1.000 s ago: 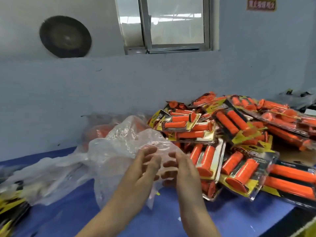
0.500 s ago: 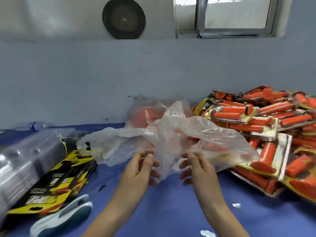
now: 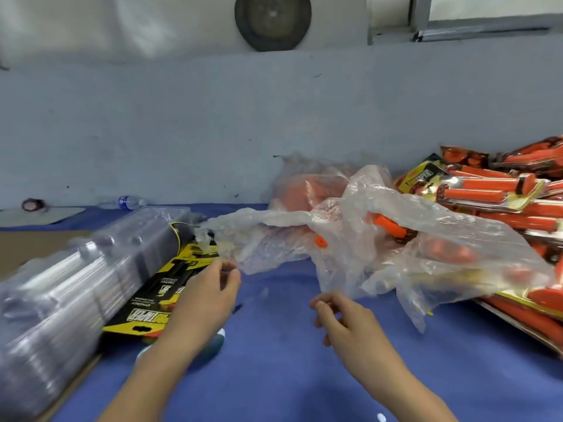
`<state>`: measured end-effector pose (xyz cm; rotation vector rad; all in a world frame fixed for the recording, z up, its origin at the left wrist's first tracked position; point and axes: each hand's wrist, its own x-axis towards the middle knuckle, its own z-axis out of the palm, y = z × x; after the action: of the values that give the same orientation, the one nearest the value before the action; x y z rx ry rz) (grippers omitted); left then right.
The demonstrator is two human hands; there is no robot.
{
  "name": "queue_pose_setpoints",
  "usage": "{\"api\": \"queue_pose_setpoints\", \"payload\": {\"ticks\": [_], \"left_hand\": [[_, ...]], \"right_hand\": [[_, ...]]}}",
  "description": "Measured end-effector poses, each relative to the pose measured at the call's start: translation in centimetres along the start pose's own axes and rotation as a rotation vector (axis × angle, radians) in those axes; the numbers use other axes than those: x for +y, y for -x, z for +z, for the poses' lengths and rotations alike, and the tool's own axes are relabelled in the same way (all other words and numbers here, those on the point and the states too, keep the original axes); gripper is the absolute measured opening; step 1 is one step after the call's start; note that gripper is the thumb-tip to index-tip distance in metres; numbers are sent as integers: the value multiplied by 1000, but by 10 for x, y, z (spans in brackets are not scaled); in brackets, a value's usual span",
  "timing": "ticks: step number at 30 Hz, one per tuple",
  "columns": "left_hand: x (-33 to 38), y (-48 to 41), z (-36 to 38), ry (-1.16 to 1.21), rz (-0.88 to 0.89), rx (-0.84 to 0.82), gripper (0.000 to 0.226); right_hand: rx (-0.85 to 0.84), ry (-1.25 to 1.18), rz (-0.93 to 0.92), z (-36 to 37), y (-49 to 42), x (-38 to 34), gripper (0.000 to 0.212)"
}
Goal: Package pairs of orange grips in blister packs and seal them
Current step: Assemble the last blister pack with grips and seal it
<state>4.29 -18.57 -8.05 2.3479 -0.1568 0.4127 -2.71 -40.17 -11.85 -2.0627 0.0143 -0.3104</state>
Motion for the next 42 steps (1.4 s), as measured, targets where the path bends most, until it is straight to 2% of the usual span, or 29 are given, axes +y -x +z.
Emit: {"api": "queue_pose_setpoints", "payload": {"ticks": [5,8,12,15,19,22,27,31,34,39,42], "left_hand": [[-57,-12,-55,-461,-104,268,26],[-84,-12,-89,-704,-244,267,33],[-103,-18,-117,-884,-197,254,35],[-112,-26,-137,-888,-203,240,35],[-131,-32,-148,-933,-311,17,38],[-142,-35,-152,-793,-305,-12,37],[-150,-33,-167,-645,-196,117,27],[-142,-31,-171,-606,-218,58,33],[-139,-29,-171,-577,-199,81,33],[-132,-31,-183,-459,-170,144,36],[-122,-38,-191,-429,-167,208,37]], "right_hand": [[-63,286,-133,29,-10,-5,8],[-94,357,-177,47,-12,-15,10],[-122,371,-230,68,-13,-28,7],[-145,357,-264,78,-10,-37,7],[-156,328,-312,84,-5,-53,12],[-177,294,-329,87,-3,-68,13],[-201,279,-455,112,-5,-108,26],[-232,254,-619,159,-3,-145,43],[-311,229,-676,199,5,-168,54],[-394,125,-619,243,10,-191,74],[-365,-25,-528,251,8,-199,66]]}}
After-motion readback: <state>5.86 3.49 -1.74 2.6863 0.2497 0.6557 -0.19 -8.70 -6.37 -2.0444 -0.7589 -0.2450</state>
